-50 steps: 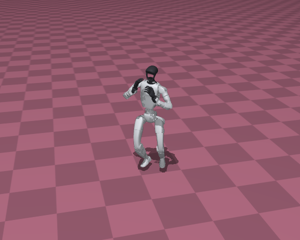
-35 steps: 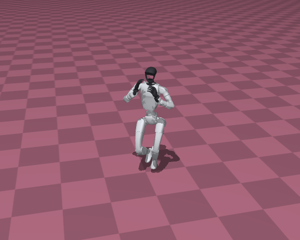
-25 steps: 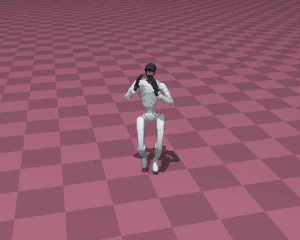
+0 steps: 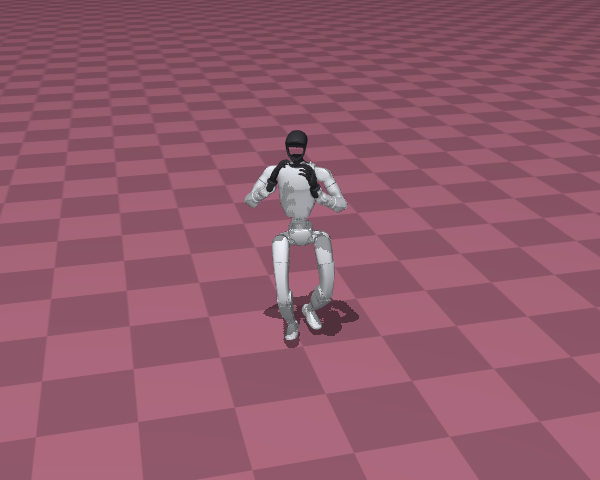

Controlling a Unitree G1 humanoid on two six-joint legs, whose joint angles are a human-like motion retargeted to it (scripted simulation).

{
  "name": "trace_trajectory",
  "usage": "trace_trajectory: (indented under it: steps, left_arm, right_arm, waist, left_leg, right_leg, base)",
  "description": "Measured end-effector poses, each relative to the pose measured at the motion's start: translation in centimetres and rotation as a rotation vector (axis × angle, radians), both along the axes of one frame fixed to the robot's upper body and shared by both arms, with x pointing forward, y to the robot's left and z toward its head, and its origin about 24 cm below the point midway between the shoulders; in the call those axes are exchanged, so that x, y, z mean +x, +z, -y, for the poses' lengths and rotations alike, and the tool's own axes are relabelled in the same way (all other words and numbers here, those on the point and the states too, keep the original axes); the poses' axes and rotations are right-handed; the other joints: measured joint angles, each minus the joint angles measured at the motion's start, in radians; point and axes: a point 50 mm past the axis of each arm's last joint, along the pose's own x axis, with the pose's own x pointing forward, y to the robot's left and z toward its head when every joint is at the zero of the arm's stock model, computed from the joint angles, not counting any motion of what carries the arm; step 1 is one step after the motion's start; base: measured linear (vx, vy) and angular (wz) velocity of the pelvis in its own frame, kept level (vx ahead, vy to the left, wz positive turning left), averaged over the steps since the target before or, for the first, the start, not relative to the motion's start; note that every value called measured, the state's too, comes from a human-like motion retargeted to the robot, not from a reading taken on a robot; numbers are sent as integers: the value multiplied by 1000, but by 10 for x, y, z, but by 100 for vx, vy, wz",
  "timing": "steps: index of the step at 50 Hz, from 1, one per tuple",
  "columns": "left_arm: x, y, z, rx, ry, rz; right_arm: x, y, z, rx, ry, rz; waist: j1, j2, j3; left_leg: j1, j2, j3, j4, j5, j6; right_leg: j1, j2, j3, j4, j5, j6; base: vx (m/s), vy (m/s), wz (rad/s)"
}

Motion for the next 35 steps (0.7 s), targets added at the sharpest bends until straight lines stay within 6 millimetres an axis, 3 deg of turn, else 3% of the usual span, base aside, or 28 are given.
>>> trace_trajectory:
  steps: [3, 8, 11, 15, 19, 23, 27, 30, 35]
  left_arm:
    - [-1, 2, 1, -63, -27, -12]
    - [-1, 3, 8, -103, -111, -57]
    - [-1, 5, 14, -75, -183, -77]
    - [3, 5, 13, -31, -247, -135]
    - [9, 0, 2, -42, -217, -181]
    - [11, -2, -10, -87, -143, -182]
    - [9, 1, -14, -138, -124, -151]
    - [6, 8, -11, -137, -134, -89]
    - [3, 21, 3, -73, -162, 18]
  right_arm:
    - [0, -2, 0, 58, 22, -33]
    - [0, 0, -1, 95, 48, -47]
    - [2, 3, -6, 70, 82, -56]
    - [5, 8, -11, 72, 154, -113]
    - [8, 10, -14, 121, 234, -175]
    - [7, 14, -16, 140, 243, -143]
    - [5, 17, -15, 111, 168, -61]
    - [4, 18, -15, 64, 92, 9]
    - [4, 23, -14, 20, 17, 96]
  waist:
    - [23, -2, 22]
    - [70, 62, 98]
    - [105, 108, 126]
    - [119, 86, 132]
    - [124, 24, 101]
    - [102, -41, 65]
    - [79, -72, 67]
    - [55, -94, 92]
    - [1, -127, 134]
  left_leg:
    - [-32, 29, -67, 194, -19, 13]
    - [-102, 236, -130, 666, 82, 27]
    - [-177, 337, -169, 813, 65, 33]
    - [-252, 381, -163, 762, -9, 76]
    - [-249, 307, -88, 422, -63, 70]
    - [-178, 145, -14, 75, -23, 36]
    - [-131, 68, 45, 37, -110, 78]
    - [-94, 14, 86, 57, -191, 129]
    - [-22, -84, 89, -11, -182, 149]
  right_leg:
    - [17, 15, -12, 73, -74, -51]
    - [56, 110, -84, 171, -174, -128]
    - [55, 161, -109, 188, -182, -140]
    - [79, 103, -104, 160, -162, -116]
    - [132, -28, -114, 45, -75, -64]
    - [154, -150, -89, -2, -26, 9]
    - [122, -255, -70, 136, -73, 29]
    - [81, -344, -69, 295, -106, 4]
    - [52, -304, -41, 317, -126, 9]
  base:
    - [12, -3, -8]
    - [10, 1, -15]
    - [8, 8, -31]
    - [13, 15, 36]
    - [19, 24, 37]
    - [19, 30, 31]
    - [12, 28, 15]
    - [11, 23, 25]
    - [15, 12, 60]
